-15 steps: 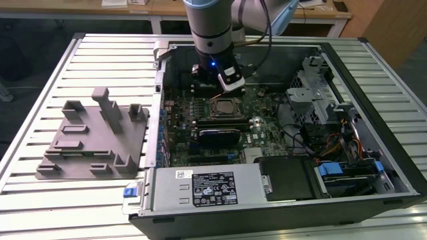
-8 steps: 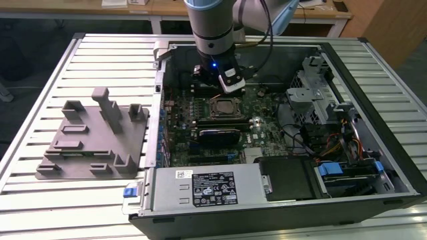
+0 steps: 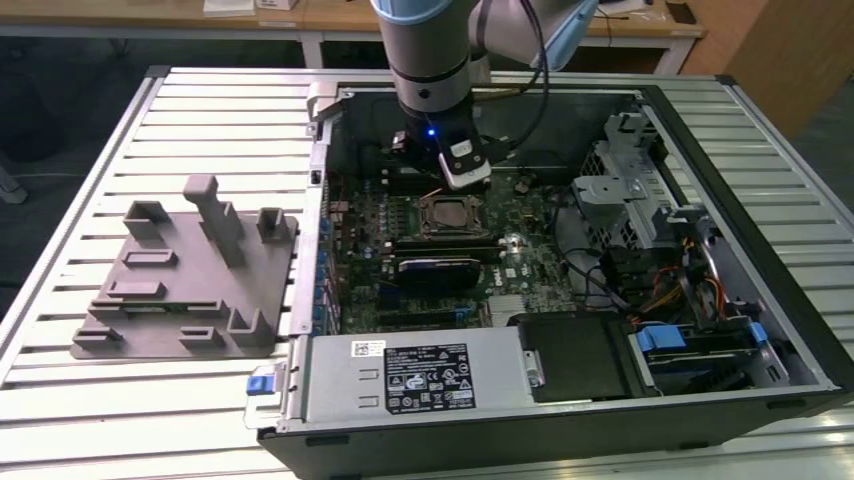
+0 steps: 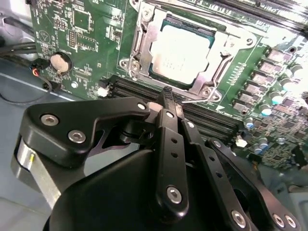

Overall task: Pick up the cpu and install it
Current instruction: 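Install the first cpu locking lever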

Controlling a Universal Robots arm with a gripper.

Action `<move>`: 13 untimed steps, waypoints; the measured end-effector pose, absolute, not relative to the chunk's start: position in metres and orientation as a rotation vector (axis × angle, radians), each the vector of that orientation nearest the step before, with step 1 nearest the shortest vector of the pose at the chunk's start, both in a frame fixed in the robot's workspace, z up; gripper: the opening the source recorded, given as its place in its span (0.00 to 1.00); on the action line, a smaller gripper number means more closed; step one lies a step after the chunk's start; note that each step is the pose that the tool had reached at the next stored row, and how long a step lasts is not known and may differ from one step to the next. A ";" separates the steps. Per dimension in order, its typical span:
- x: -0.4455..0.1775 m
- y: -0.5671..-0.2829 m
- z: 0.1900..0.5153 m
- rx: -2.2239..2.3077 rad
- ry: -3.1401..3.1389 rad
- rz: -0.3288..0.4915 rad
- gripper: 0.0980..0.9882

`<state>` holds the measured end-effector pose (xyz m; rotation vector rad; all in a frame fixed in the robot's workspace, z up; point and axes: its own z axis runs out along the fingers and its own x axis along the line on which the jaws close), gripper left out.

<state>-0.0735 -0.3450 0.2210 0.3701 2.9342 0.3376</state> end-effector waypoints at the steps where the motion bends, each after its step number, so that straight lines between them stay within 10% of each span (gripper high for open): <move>1: -0.073 -0.344 0.221 0.374 2.933 0.337 0.01; 13: -0.073 -0.333 0.213 0.378 2.930 0.319 0.01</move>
